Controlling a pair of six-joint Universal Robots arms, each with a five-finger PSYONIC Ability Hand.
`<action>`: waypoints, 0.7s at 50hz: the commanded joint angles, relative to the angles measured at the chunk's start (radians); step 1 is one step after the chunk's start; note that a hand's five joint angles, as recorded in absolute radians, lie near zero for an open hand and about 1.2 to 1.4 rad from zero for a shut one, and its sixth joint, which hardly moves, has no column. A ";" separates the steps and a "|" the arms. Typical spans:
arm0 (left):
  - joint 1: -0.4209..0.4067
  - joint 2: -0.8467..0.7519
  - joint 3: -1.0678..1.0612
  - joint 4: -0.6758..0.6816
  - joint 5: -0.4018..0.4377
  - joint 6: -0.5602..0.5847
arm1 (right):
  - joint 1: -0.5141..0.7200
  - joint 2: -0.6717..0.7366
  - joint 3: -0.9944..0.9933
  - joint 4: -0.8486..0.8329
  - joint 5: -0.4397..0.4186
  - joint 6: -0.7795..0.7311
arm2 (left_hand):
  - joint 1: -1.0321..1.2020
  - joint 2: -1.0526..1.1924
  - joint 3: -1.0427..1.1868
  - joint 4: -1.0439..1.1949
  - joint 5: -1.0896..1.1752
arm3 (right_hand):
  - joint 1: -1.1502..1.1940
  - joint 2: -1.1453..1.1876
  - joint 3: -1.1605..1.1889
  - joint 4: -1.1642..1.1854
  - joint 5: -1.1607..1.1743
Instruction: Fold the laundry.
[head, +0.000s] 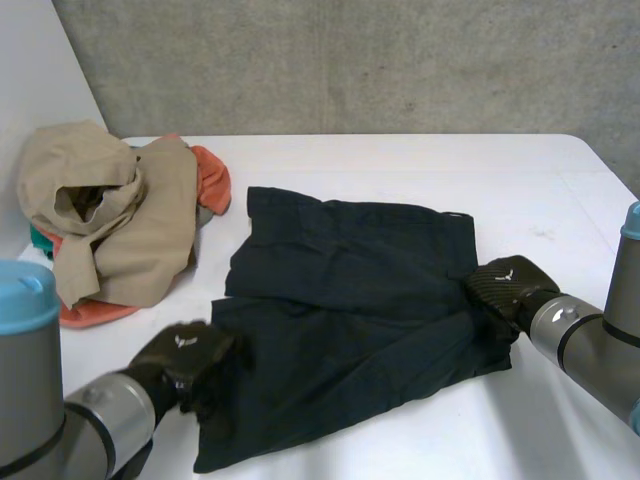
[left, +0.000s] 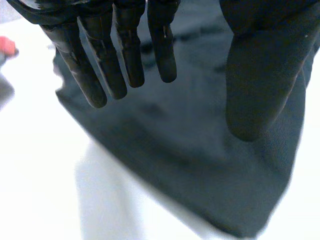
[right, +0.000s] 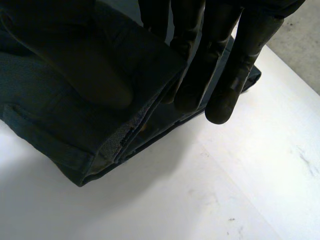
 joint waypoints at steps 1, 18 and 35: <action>-0.016 -0.036 -0.050 0.005 -0.056 0.012 | 0.002 0.000 0.007 -0.019 0.002 -0.005 | 0.045 0.050 0.046 0.053 0.057 | 0.418 0.226 0.209 0.205 0.233; -0.149 -0.157 -0.013 0.102 -0.129 0.013 | 0.002 -0.004 0.008 -0.014 0.009 0.002 | 0.130 0.135 0.131 0.138 0.142 | 0.418 0.226 0.209 0.205 0.233; -0.211 -0.113 -0.030 0.099 -0.164 0.013 | 0.000 -0.004 0.007 -0.014 0.000 0.002 | 0.081 0.085 0.081 0.088 0.092 | 0.418 0.226 0.209 0.205 0.233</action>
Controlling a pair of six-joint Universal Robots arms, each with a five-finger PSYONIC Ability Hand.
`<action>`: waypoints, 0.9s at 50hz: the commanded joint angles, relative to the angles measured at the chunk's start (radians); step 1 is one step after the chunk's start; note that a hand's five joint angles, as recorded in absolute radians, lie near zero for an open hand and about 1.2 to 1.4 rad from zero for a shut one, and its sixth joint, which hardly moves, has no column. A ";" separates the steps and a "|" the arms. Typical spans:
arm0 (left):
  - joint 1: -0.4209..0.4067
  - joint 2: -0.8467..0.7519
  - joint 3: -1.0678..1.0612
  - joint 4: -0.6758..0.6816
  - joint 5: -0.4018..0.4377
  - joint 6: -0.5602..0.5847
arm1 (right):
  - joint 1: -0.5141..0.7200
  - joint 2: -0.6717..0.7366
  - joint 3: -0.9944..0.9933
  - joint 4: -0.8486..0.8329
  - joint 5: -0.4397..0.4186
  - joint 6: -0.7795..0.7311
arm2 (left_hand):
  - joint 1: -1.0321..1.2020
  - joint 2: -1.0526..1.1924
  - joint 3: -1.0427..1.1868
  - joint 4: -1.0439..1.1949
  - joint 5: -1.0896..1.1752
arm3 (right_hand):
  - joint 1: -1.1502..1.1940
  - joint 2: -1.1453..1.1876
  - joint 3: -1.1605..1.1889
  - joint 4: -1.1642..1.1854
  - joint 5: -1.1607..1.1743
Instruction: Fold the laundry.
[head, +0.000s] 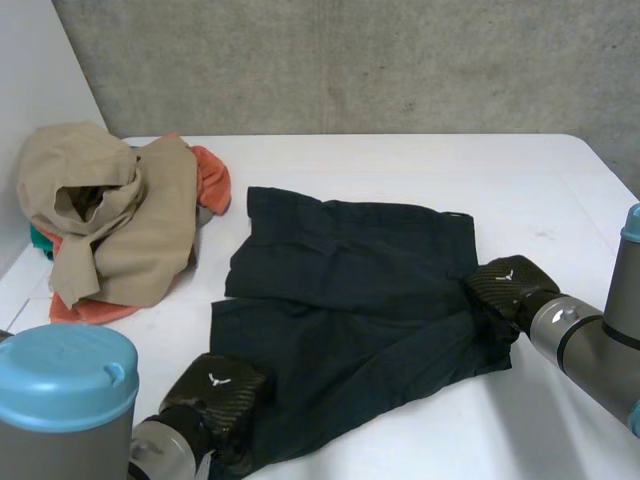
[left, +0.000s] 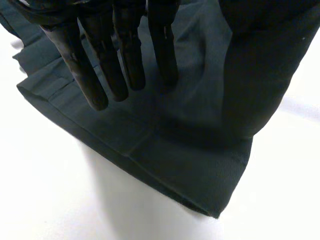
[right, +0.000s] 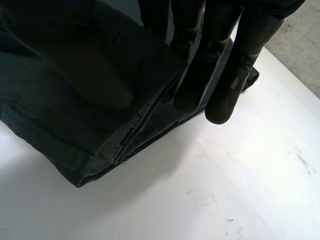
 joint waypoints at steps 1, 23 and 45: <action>0.001 -0.037 -0.017 0.001 0.001 -0.002 | -0.002 -0.001 -0.002 -0.002 -0.002 0.000 | 0.048 0.054 0.052 0.054 0.053 | 0.418 0.226 0.209 0.205 0.233; -0.050 0.096 0.028 -0.123 -0.074 0.270 | -0.009 -0.115 0.004 0.381 -0.023 -0.175 | 0.831 0.837 0.835 0.837 0.836 | 0.418 0.226 0.209 0.205 0.233; 0.041 -0.327 0.664 0.206 -0.066 0.414 | -0.005 0.079 -0.282 0.164 -0.029 -0.170 | 0.831 0.837 0.835 0.837 0.836 | 0.418 0.226 0.209 0.205 0.233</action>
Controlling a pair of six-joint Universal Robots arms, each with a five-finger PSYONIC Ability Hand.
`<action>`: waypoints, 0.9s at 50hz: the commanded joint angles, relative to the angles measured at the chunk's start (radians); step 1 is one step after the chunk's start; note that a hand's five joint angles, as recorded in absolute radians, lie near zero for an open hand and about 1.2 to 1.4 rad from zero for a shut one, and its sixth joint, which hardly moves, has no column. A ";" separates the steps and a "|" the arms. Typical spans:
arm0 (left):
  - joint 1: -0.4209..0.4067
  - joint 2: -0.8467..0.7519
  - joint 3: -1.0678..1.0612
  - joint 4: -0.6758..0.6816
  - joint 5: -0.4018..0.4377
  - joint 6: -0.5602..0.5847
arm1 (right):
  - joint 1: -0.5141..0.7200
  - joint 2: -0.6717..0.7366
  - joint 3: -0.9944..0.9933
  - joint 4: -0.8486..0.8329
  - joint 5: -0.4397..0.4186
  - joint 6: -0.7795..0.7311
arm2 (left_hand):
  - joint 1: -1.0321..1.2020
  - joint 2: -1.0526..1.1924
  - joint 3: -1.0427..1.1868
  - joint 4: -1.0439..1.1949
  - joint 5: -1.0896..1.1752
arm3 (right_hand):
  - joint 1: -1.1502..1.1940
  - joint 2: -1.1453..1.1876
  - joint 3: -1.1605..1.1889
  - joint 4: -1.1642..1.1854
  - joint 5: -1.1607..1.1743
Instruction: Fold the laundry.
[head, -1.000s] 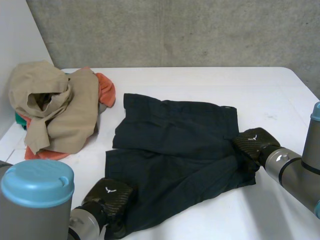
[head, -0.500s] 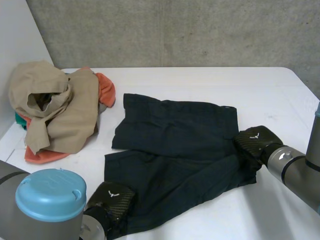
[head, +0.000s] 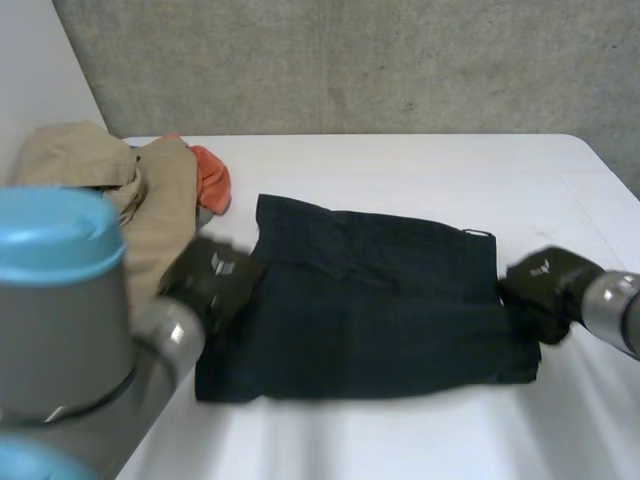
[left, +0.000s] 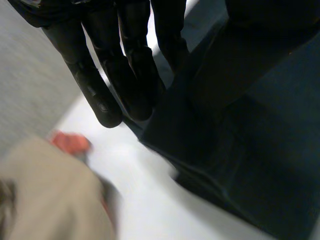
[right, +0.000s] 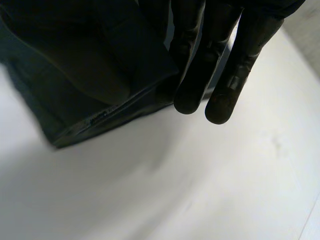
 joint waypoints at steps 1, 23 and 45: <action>0.004 -0.318 0.358 0.298 0.002 -0.003 | 0.112 0.169 -0.164 -0.246 0.026 0.103 | 0.272 0.203 0.210 0.199 0.226 | 0.418 0.226 0.209 0.205 0.232; 0.091 -0.921 0.851 0.745 0.104 0.324 | 0.172 0.676 -0.555 -0.780 0.290 -0.041 | -0.950 -1.019 -1.012 -1.023 -0.996 | -0.804 -0.996 -1.013 -1.016 -0.989; 0.068 -0.188 0.038 0.725 0.049 -0.148 | 0.055 0.093 -0.102 -0.334 0.056 0.440 | -0.934 -1.003 -0.996 -1.008 -0.980 | -0.782 -0.974 -0.991 -0.995 -0.968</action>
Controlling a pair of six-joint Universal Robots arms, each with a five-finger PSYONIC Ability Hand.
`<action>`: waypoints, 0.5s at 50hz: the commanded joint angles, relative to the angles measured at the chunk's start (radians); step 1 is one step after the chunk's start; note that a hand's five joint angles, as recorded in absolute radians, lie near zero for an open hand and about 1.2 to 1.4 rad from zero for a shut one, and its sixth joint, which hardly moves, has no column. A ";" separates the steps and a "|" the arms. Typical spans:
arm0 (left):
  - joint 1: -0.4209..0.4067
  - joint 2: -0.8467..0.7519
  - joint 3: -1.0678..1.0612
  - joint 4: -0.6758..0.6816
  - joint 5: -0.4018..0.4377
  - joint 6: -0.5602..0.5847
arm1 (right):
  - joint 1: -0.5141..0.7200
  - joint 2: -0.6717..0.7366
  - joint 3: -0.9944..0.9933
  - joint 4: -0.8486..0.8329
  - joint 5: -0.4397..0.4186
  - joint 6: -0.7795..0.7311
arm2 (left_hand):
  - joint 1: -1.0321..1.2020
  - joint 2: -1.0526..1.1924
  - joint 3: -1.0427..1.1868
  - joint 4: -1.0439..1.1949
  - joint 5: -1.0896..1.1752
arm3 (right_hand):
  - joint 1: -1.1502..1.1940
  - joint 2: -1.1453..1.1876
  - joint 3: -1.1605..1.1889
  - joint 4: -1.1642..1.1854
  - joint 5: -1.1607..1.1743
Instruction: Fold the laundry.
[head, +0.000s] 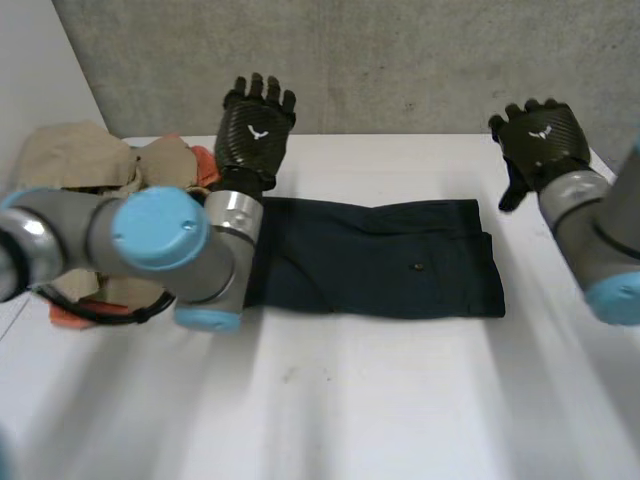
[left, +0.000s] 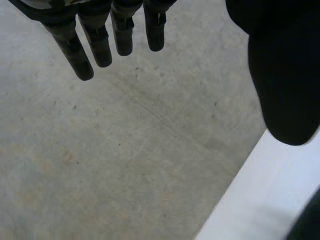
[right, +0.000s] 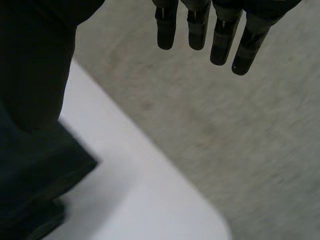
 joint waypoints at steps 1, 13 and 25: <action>-0.001 0.267 -0.309 -0.134 0.000 -0.259 | -0.059 -0.062 0.140 0.273 -0.116 0.068 | -0.012 -0.010 -0.018 -0.012 -0.031 | 0.010 -0.011 -0.005 -0.026 -0.032; -0.007 0.322 -0.478 -0.246 0.023 -0.456 | -0.052 0.027 0.268 0.075 -0.149 0.065 | -0.012 -0.010 -0.018 -0.012 -0.031 | 0.104 0.083 0.089 0.068 0.062; -0.008 0.322 -0.478 -0.244 0.020 -0.457 | -0.049 0.165 0.202 -0.017 -0.134 0.014 | -0.012 -0.010 -0.018 -0.012 -0.031 | 1.201 1.180 1.186 1.165 1.159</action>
